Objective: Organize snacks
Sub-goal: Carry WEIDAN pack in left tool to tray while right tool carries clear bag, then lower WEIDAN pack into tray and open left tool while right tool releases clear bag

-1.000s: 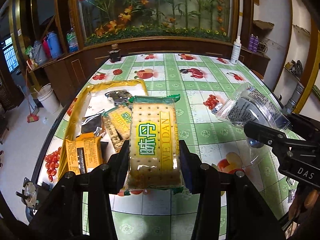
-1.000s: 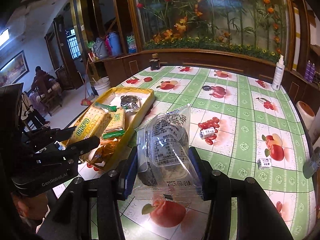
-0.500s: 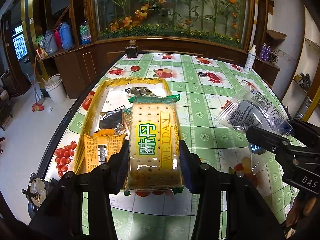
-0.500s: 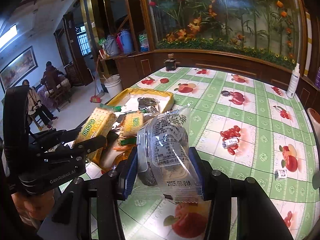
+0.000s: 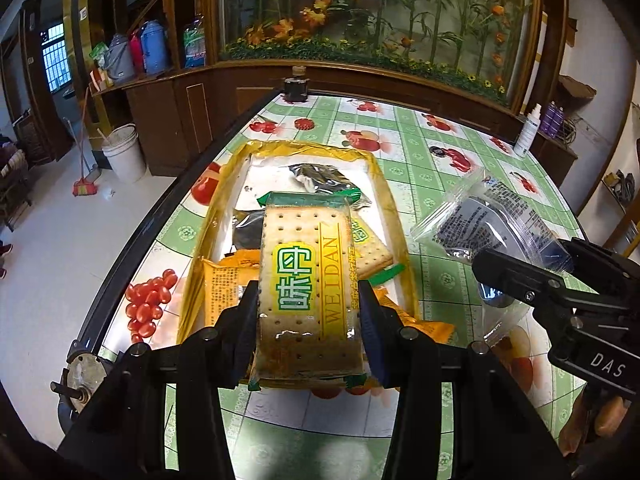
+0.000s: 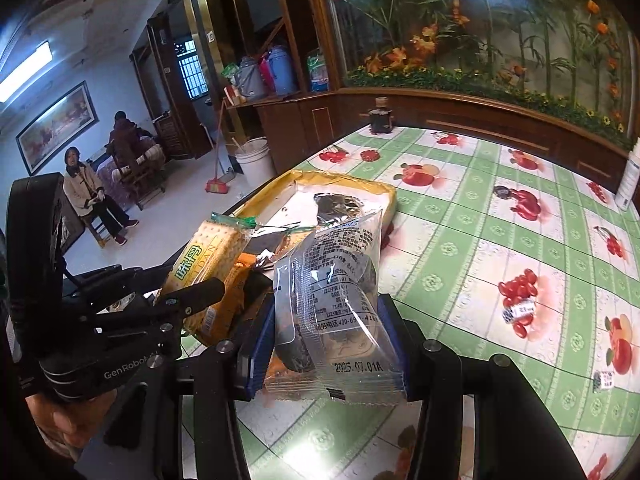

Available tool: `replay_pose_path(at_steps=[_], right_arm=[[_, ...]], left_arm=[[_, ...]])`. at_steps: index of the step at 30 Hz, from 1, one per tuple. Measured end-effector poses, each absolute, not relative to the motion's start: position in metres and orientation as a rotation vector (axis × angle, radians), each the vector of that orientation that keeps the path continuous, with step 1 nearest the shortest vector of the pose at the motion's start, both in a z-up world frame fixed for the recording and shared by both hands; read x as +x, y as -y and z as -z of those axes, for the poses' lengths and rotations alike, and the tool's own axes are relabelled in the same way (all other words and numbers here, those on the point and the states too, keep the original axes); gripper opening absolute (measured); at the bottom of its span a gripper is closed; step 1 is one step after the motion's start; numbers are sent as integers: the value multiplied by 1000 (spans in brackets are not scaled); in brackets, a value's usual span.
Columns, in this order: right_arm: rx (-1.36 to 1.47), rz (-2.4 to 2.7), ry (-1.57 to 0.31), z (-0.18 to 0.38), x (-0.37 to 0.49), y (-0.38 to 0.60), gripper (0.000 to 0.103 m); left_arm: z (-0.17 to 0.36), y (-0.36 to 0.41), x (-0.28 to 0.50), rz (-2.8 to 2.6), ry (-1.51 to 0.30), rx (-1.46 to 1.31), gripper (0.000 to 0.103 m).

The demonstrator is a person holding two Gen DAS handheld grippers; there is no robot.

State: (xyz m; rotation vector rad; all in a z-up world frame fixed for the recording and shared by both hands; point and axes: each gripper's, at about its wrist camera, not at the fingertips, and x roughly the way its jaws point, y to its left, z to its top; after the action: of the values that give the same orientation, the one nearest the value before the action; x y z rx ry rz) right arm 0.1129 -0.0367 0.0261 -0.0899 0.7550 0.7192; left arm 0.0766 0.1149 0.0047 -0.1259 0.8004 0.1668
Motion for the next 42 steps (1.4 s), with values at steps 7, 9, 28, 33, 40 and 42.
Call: replay_pose_path(at_steps=[7, 9, 28, 33, 40, 42], right_arm=[[-95, -762, -751, -26, 124, 12, 50], [-91, -774, -749, -27, 127, 6, 50], [-86, -808, -740, -27, 152, -14, 50], [-59, -786, -767, -19, 168, -12, 50], [-43, -796, -836, 0, 203, -37, 50], [-36, -802, -858, 5, 215, -46, 50]], left_arm=[[1, -125, 79, -176, -814, -155, 44], [1, -126, 79, -177, -815, -161, 44], [4, -147, 79, -209, -820, -196, 44], [15, -154, 88, -197, -856, -228, 44], [20, -139, 110, -158, -879, -206, 44], [22, -139, 118, -156, -887, -198, 44]])
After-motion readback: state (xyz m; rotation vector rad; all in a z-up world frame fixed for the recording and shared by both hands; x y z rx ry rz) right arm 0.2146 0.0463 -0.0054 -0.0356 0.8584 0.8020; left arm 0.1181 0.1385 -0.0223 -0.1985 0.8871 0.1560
